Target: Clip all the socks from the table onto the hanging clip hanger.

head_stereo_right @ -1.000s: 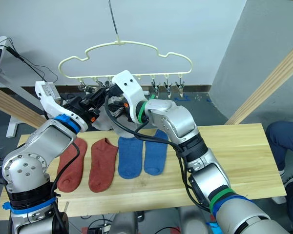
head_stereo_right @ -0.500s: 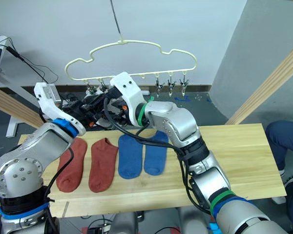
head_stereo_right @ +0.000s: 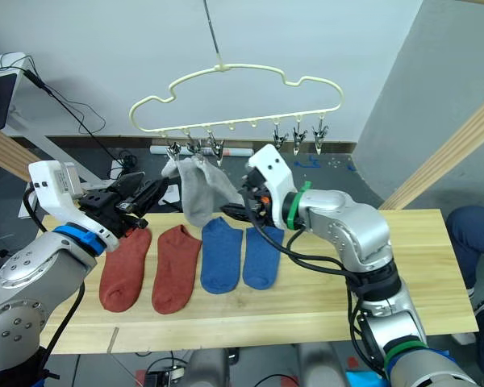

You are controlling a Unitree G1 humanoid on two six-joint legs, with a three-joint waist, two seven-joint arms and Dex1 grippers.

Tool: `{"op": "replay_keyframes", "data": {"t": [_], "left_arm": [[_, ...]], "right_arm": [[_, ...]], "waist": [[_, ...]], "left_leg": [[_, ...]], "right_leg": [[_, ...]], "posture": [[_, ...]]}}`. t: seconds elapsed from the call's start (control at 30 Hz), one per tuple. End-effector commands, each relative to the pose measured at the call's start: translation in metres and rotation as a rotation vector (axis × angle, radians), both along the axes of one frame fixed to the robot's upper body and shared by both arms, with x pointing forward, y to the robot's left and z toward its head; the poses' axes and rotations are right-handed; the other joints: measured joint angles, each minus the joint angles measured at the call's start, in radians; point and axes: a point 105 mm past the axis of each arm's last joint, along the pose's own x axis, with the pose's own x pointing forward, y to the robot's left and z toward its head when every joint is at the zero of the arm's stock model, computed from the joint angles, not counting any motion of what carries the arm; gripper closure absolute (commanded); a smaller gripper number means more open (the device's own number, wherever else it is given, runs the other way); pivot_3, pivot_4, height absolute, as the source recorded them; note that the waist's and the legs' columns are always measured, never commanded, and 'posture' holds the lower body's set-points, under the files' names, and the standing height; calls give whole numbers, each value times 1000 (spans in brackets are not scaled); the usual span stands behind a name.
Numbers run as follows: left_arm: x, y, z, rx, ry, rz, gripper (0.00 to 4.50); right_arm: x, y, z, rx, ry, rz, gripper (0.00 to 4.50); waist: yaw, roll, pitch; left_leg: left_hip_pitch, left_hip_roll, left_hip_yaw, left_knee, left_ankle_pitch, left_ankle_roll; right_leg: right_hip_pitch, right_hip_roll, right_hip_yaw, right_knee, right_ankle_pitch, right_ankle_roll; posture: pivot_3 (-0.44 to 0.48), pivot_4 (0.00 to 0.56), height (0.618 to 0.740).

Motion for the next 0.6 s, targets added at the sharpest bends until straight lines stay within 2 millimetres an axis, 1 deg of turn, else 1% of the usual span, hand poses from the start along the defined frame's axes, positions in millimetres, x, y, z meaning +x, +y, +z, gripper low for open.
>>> {"op": "replay_keyframes", "data": {"t": [0.03,0.1,0.23,0.27,0.33,0.4,0.47,0.6], "left_arm": [[-13,-11,7,72,-93,-43,1863],[-15,-14,5,105,-108,-62,1863],[-17,-14,5,118,-134,-66,1863],[-17,-14,4,119,-133,-68,1863],[-19,-15,4,145,-161,-63,1863],[-22,-19,1,180,-186,-66,1863],[-22,-23,-1,184,-206,-60,1863],[-21,-26,-1,178,-227,-60,1863]], "right_arm": [[-29,-22,8,42,-43,82,1687],[-36,-35,8,46,-52,87,1687],[-42,-46,9,57,-61,86,1687],[-42,-50,9,59,-59,80,1687],[-48,-62,14,91,-84,71,1687],[-54,-74,15,89,-91,67,1687],[-59,-80,17,93,-90,76,1687],[-64,-82,20,102,-98,88,1687]], "waist": [[-1,0,0],[3,0,0],[-2,-1,-1],[-4,-1,-1],[-4,-1,-2],[-2,-1,-3],[-1,-2,-3],[-2,-3,-5]], "left_leg": [[0,0,0,0,0,0],[0,0,0,-1,0,0],[-2,0,0,1,0,0],[-1,0,0,1,0,0],[-1,0,0,1,0,0],[-1,0,-1,1,0,0],[-1,-1,0,2,0,0],[-2,-1,0,2,0,0]], "right_leg": [[0,0,0,0,0,0],[0,0,0,-1,0,0],[-1,0,0,0,0,0],[-1,1,0,0,0,0],[0,2,0,1,0,0],[0,2,-1,1,0,0],[0,0,0,0,0,0],[1,0,0,1,0,0]], "posture": [[-83,331,740],[-85,326,740],[-87,321,740],[-92,302,740],[-92,302,740],[-91,293,740],[-95,285,740],[-108,280,740]]}}
